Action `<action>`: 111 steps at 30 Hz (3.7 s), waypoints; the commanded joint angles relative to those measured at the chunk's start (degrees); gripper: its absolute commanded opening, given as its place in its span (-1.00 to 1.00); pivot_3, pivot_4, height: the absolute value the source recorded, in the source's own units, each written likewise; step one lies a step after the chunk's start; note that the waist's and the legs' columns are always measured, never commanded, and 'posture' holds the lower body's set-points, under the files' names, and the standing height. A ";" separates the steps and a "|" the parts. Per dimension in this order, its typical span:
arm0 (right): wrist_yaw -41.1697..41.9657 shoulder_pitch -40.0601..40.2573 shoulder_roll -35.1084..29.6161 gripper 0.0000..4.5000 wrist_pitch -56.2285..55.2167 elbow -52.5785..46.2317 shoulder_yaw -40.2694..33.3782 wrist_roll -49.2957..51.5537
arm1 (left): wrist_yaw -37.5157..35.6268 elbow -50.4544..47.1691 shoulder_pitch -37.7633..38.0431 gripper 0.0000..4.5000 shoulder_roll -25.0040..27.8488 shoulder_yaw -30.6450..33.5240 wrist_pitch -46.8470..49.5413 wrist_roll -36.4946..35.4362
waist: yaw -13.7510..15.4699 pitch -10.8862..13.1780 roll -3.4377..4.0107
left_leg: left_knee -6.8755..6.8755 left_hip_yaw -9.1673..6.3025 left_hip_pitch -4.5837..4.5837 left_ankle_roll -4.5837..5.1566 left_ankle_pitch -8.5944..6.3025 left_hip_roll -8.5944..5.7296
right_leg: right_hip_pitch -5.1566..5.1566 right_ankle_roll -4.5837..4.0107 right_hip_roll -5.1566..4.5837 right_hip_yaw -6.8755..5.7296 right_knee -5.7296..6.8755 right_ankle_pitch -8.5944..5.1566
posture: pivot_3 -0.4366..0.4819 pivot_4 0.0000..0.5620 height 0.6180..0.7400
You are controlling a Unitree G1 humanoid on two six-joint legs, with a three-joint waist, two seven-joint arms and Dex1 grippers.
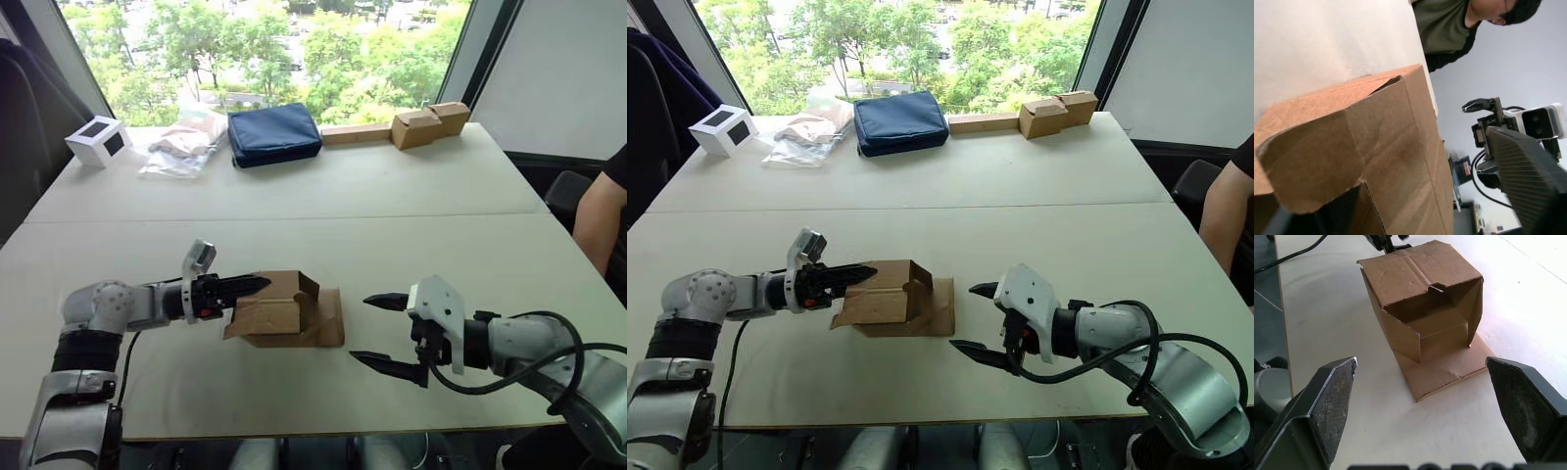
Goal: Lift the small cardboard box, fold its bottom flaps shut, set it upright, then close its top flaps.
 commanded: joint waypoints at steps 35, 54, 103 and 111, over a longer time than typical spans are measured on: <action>-24.86 -19.58 31.55 -0.99 -0.30 14.71 -4.97 11.17 | -15.59 -2.21 -19.97 -0.92 7.91 1.07 -20.50 7.29 | -1.52 0.01 0.00 | -0.02 0.11 -0.03 -0.14 0.10 -0.03 | -0.38 0.01 0.17 0.06 0.78 -0.01 | -0.05 -0.47 0.95; -23.74 -16.49 27.21 -0.99 -1.90 15.33 -5.89 8.95 | 13.71 6.43 -13.92 -0.92 -0.71 23.22 15.99 -7.36 | -1.61 0.01 -0.02 | 0.06 0.07 -0.03 -0.05 0.06 -0.03 | -0.40 0.04 0.21 0.10 0.90 -0.03 | -0.05 -0.47 0.95; -3.29 -10.05 8.19 -1.00 -1.24 6.84 4.93 2.26 | 24.10 -13.88 14.10 0.07 -3.01 25.92 8.53 -15.52 | -1.18 -0.01 -0.09 | -0.12 0.03 0.00 -0.29 0.17 -0.01 | -0.45 -0.11 -0.18 0.11 0.68 -0.09 | -0.05 -0.47 0.95; -3.25 -9.73 8.01 -1.00 -0.94 6.44 5.36 2.07 | 24.86 -11.94 12.52 -0.61 -4.99 24.88 7.54 -15.24 | -1.19 -0.01 -0.09 | -0.10 0.02 0.00 -0.29 0.17 -0.02 | -0.44 -0.11 -0.18 0.09 0.68 -0.09 | -0.05 -0.47 0.95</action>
